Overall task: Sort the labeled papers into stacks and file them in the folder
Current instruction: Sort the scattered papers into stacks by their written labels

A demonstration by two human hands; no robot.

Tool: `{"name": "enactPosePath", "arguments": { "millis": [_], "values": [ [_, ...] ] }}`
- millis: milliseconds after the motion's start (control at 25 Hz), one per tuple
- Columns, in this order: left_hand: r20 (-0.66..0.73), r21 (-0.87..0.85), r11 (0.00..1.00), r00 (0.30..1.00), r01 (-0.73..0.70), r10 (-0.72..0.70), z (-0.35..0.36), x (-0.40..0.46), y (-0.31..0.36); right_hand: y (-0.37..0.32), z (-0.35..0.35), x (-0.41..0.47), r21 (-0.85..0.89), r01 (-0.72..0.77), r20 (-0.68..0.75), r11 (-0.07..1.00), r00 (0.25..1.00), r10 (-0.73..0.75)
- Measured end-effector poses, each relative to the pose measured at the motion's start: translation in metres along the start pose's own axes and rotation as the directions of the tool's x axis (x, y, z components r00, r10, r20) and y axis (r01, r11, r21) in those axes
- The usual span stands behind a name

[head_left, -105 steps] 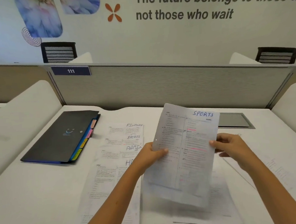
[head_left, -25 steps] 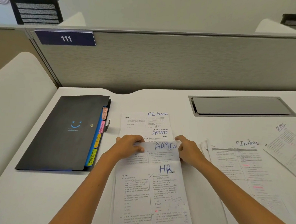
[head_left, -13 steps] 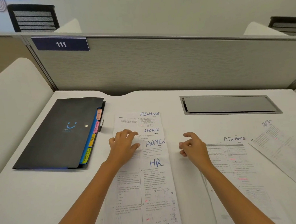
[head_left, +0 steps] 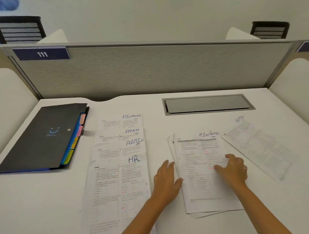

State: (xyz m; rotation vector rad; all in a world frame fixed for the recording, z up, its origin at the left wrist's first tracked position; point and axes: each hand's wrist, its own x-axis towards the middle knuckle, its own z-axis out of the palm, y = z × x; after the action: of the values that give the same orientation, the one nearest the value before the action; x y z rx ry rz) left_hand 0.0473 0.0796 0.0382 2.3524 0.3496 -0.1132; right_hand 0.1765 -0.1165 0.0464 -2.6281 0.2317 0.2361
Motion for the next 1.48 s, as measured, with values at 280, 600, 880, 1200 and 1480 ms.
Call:
{"name": "enactPosePath", "arguments": {
  "millis": [280, 600, 880, 1200, 1480],
  "values": [
    [-0.009, -0.769, 0.566, 0.882, 0.295, -0.472, 0.013, 0.021, 0.064, 0.032, -0.013, 0.001, 0.282, 0.179, 0.130, 0.943, 0.966, -0.223],
    [-0.110, -0.813, 0.578, 0.957, 0.067, -0.267, -0.007, 0.028, 0.093, 0.012, -0.076, 0.006, 0.775, 0.120, 0.149, 0.621, 0.920, -0.363],
    [-0.319, -0.759, 0.612, 0.946, -0.223, -0.050, -0.025, 0.032, 0.135, -0.003, -0.123, 0.015, 0.860, 0.228, 0.063, 0.456, 0.840, -0.539],
    [-0.259, -0.718, 0.685, 0.961, -0.126, -0.095, -0.006, 0.034, 0.133, 0.001, -0.110, 0.016, 0.847, 0.215, 0.066, 0.486, 0.865, -0.497],
    [-0.217, -0.622, 0.783, 0.965, -0.023, -0.144, 0.001, 0.038, 0.107, -0.013, -0.087, 0.006, 0.764, 0.160, 0.134, 0.626, 0.909, -0.396]
  ]
}}
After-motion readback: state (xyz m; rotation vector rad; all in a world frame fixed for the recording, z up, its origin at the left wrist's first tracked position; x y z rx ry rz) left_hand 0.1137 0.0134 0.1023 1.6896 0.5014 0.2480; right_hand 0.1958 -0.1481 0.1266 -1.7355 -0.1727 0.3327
